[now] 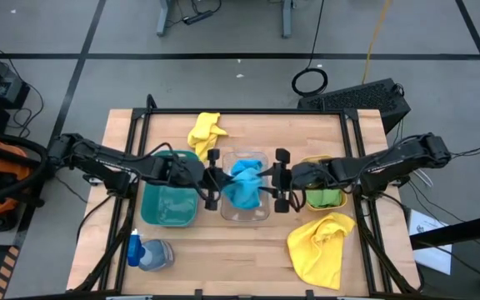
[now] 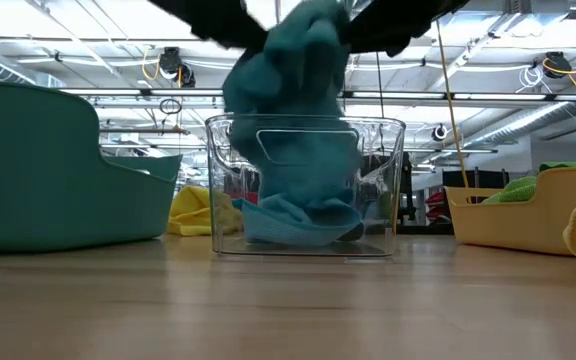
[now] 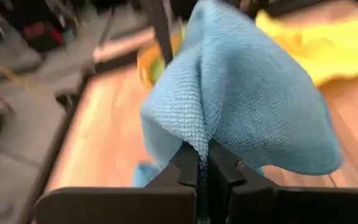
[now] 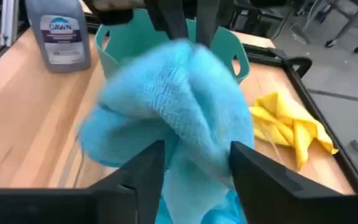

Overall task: Sort microfiber towel by color & place in baskets
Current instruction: Put the blue microfiber towel into the transparent bin

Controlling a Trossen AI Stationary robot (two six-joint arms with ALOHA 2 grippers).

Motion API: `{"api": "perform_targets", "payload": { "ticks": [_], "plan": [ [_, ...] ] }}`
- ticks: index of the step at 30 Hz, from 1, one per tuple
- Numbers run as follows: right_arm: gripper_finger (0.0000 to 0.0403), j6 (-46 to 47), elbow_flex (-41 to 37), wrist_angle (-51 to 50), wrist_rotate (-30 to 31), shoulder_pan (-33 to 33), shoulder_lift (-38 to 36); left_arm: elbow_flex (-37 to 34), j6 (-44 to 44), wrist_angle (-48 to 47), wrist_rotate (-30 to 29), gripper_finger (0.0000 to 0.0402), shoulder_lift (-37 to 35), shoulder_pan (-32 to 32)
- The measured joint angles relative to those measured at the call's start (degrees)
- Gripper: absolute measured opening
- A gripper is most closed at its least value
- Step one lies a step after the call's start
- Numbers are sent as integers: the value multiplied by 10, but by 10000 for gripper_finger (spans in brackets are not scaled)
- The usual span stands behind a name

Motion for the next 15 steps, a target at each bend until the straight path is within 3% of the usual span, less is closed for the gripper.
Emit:
{"api": "perform_targets", "payload": {
  "ticks": [4,8,15],
  "plan": [
    [190,8,0,-21,0,0,-5,0,-23,-51,6,7,21,13],
    [190,8,0,-12,0,0,-6,-1,-30,-34,53,7,61,31],
    [154,8,0,27,-5,-3,21,-2,-34,16,61,10,131,62]
  ]
}}
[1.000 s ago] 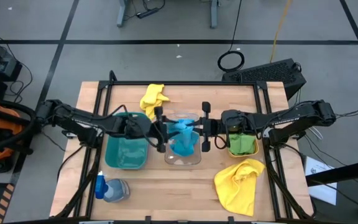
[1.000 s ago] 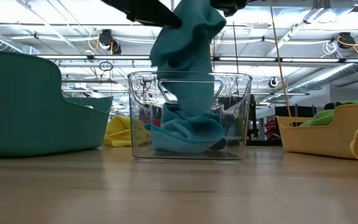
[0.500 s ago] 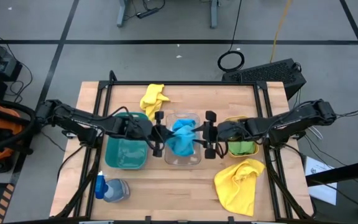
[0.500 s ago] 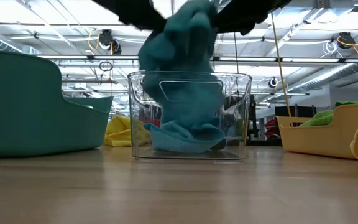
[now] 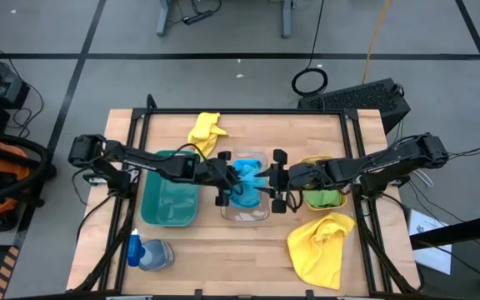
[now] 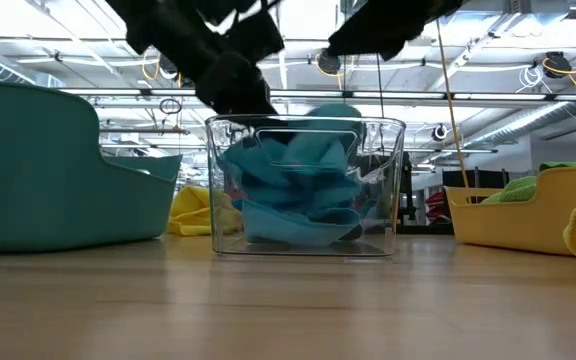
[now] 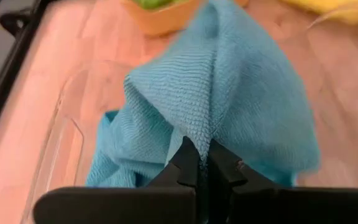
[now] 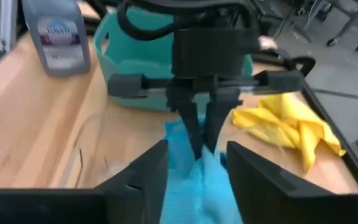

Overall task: Sort microfiber towel by color & place in baskets
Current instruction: Put the blue microfiber towel into the transparent bin

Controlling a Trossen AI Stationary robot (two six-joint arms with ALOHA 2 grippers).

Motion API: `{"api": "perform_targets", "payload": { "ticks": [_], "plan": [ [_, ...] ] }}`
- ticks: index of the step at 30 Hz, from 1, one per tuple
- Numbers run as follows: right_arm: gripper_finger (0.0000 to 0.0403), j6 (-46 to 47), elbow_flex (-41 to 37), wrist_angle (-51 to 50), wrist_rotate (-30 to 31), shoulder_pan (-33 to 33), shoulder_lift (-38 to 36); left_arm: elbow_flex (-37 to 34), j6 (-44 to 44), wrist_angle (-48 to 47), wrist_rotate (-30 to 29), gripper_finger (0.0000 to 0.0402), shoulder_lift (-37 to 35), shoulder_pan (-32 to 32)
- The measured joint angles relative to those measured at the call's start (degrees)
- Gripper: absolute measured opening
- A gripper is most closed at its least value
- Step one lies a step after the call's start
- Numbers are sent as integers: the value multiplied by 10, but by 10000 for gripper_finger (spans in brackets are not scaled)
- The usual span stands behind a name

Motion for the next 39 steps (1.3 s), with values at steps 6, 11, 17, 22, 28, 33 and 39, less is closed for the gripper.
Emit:
{"api": "perform_targets", "payload": {
  "ticks": [6,11,17,22,28,33,39],
  "plan": [
    [79,-5,0,-5,-66,-21,58,0,-29,5,0,33,5,13],
    [11,-1,0,-12,-90,-54,101,0,-30,26,0,41,5,12],
    [11,36,0,-35,-93,-92,128,5,-45,7,32,42,-12,-4],
    [2,43,0,-60,-121,-105,145,9,-45,-10,43,43,-45,-38],
    [1,43,-1,-98,-121,-99,130,9,-42,-41,17,43,-74,-71],
    [1,61,-1,-124,-114,-86,67,9,-43,-24,-52,43,-70,-61],
    [1,84,0,-141,-39,-50,-20,9,-49,14,-42,82,-49,-38]
  ]
}}
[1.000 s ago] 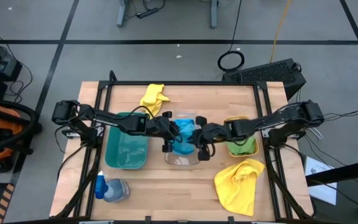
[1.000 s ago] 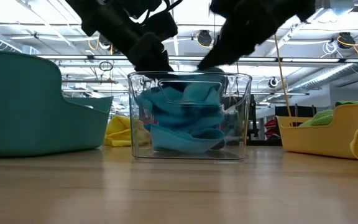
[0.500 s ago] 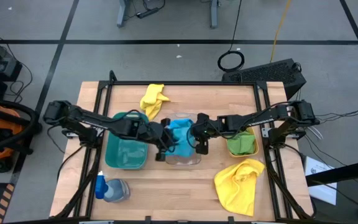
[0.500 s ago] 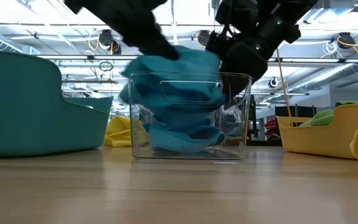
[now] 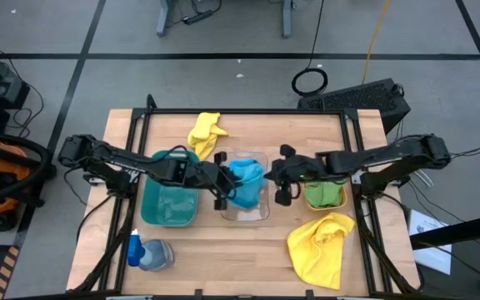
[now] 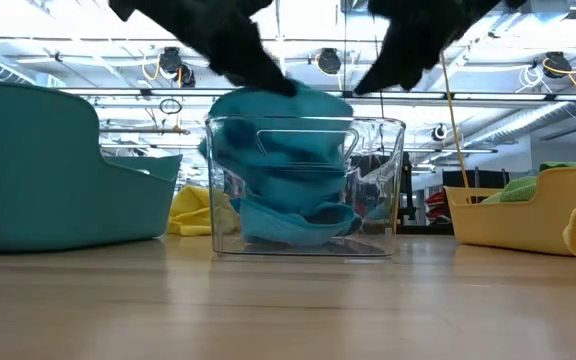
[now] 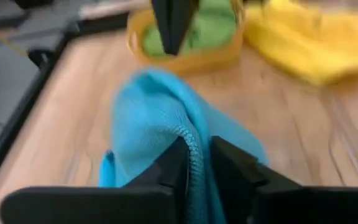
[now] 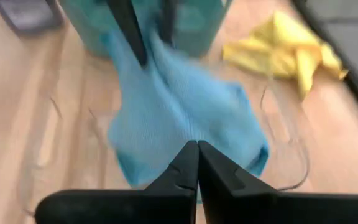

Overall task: Sort microfiber towel by color & place in baskets
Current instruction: Put the blue microfiber towel into the transparent bin

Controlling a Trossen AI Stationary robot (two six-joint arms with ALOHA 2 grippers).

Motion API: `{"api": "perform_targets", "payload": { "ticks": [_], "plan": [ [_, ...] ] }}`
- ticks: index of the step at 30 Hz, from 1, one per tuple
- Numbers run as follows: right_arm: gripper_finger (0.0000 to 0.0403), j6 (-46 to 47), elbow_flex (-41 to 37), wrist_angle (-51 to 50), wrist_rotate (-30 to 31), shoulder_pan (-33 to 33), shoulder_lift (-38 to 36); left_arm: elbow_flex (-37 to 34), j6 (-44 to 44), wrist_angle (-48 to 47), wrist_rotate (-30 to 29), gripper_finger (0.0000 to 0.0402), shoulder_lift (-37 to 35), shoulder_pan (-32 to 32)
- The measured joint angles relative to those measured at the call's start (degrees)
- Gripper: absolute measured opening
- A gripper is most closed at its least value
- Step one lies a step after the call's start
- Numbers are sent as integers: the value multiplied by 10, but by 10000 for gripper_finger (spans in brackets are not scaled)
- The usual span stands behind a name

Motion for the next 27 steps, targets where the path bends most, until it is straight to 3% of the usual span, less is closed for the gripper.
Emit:
{"api": "perform_targets", "payload": {
  "ticks": [5,9,13,18,22,27],
  "plan": [
    [1,-16,0,50,14,20,-17,-1,4,70,4,171,32,9],
    [0,-36,0,81,11,21,17,-1,4,65,6,234,29,5],
    [0,-50,0,74,-12,14,64,0,-6,5,-6,266,-4,-3],
    [0,-51,0,78,-53,-2,110,0,-52,-132,-9,260,-48,-12],
    [0,-37,0,77,-51,-30,136,-1,-69,-202,-10,233,-49,-19],
    [0,-26,0,62,-51,-55,151,-1,-34,-201,2,170,-18,-19]
  ]
}}
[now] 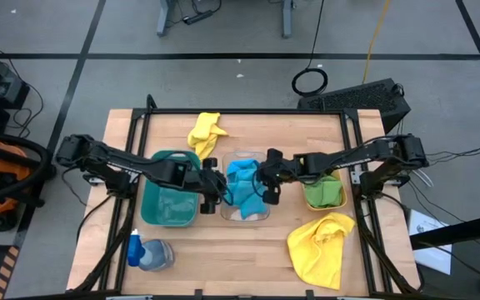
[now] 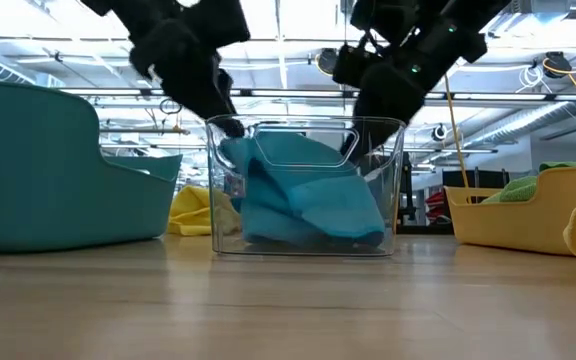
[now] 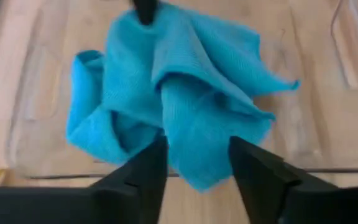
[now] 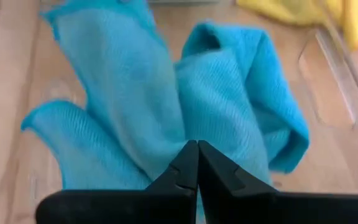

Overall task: Sort microfiber towel by color & place in baskets
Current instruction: Put the blue microfiber towel into the transparent bin

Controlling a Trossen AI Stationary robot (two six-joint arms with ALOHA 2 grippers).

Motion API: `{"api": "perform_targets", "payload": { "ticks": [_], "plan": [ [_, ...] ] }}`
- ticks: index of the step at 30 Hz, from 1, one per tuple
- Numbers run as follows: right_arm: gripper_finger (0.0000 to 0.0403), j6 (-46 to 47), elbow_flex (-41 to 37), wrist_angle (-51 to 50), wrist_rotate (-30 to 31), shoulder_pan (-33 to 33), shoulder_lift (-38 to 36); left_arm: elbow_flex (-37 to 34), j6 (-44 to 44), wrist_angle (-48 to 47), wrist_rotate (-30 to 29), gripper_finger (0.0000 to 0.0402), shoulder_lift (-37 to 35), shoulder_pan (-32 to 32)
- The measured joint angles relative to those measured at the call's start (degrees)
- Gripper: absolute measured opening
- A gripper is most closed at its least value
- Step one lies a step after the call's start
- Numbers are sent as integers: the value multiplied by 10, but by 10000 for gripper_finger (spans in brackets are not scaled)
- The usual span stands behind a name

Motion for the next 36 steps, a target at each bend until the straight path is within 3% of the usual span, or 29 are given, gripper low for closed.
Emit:
{"api": "perform_targets", "payload": {
  "ticks": [6,10,15,27,30,36],
  "plan": [
    [0,-3,1,-1,-14,-16,11,0,78,121,75,60,56,18],
    [0,-10,0,-3,-16,-18,12,1,88,146,82,8,84,36],
    [0,-39,5,-12,-11,-8,-8,0,55,130,82,31,87,55],
    [0,-45,47,6,4,38,-1,0,23,53,68,103,-11,49],
    [0,-51,47,17,14,37,34,0,23,52,27,112,-23,49],
    [0,-51,50,22,-10,19,90,1,24,33,-115,114,-31,64]
  ]
}}
